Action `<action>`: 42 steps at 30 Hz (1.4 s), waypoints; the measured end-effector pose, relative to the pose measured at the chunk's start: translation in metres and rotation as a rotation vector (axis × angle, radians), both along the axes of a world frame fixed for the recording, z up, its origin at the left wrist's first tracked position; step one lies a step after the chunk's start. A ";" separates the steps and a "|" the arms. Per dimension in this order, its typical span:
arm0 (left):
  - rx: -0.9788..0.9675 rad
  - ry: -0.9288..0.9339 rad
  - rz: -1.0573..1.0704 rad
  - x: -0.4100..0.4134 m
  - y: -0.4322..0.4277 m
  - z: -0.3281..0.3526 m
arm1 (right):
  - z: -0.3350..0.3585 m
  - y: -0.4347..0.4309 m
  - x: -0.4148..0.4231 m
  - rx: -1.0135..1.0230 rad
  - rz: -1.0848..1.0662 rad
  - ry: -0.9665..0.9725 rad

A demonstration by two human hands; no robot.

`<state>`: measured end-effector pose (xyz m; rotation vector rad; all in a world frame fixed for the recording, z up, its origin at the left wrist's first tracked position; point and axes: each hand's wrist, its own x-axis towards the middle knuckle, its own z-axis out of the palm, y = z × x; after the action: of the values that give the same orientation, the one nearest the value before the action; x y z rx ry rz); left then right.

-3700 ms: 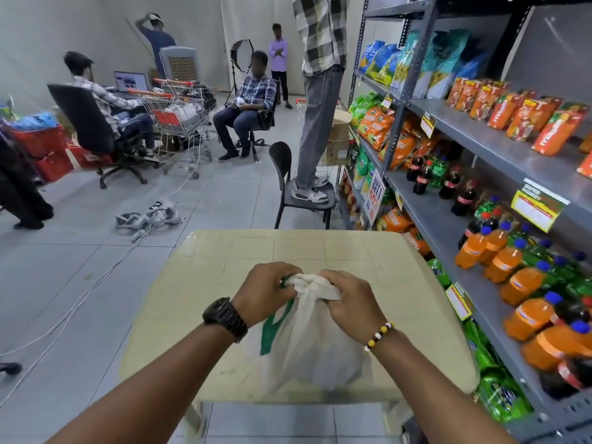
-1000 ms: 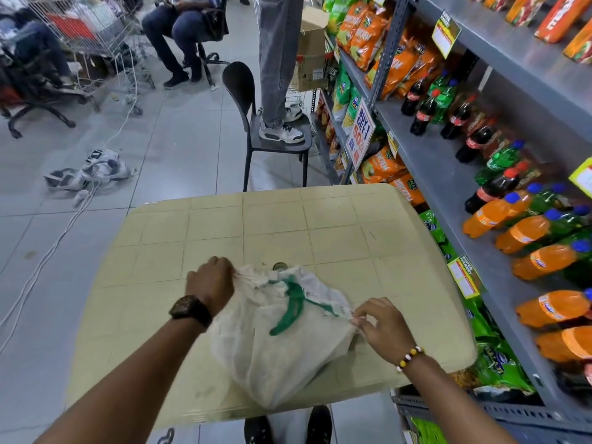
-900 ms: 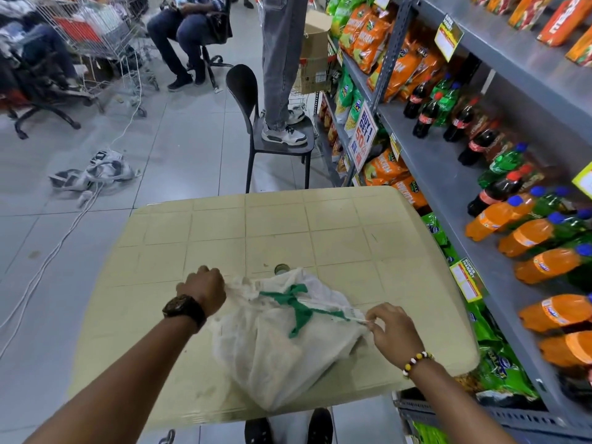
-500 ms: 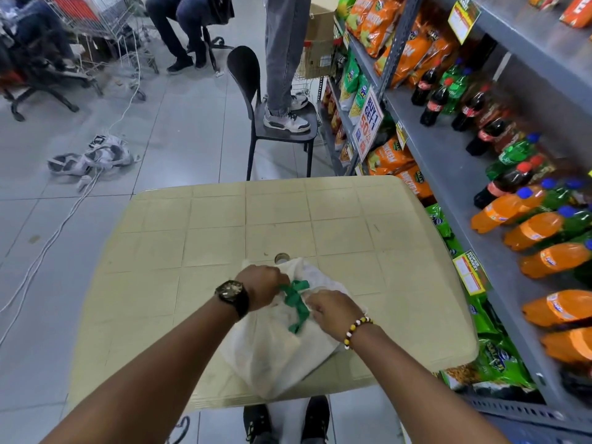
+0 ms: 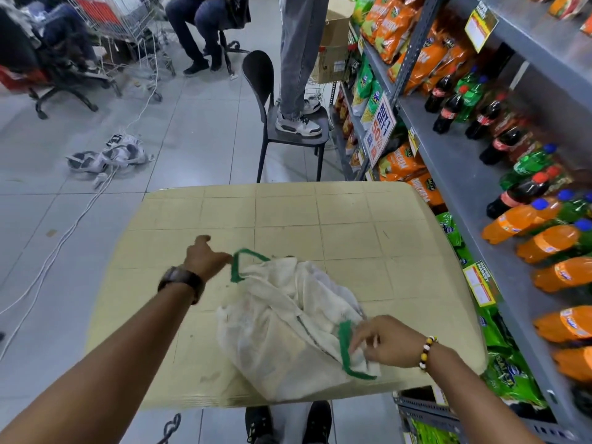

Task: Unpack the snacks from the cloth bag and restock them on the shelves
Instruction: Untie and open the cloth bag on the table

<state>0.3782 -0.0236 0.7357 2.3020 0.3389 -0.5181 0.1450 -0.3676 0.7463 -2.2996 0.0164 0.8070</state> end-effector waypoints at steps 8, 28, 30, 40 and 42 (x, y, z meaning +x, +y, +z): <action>0.208 0.034 -0.433 -0.120 -0.086 -0.021 | -0.033 0.034 0.050 -0.228 -0.330 -0.204; 0.616 -0.063 -0.410 -0.181 0.042 0.060 | 0.016 -0.033 0.049 -0.553 -0.415 -0.372; 0.594 -0.129 -0.305 -0.183 0.039 0.064 | 0.024 -0.034 0.051 -0.535 -0.448 -0.467; 0.471 -0.306 0.013 -0.179 0.032 0.072 | 0.044 -0.041 0.040 -0.520 -0.095 -0.334; 0.496 -0.200 -0.100 -0.191 0.028 0.065 | 0.040 -0.039 0.033 -0.533 -0.018 -0.231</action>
<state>0.1872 0.0047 0.8005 2.8353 0.2767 -0.2654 0.1777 -0.4067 0.7862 -2.8786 0.1662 0.5675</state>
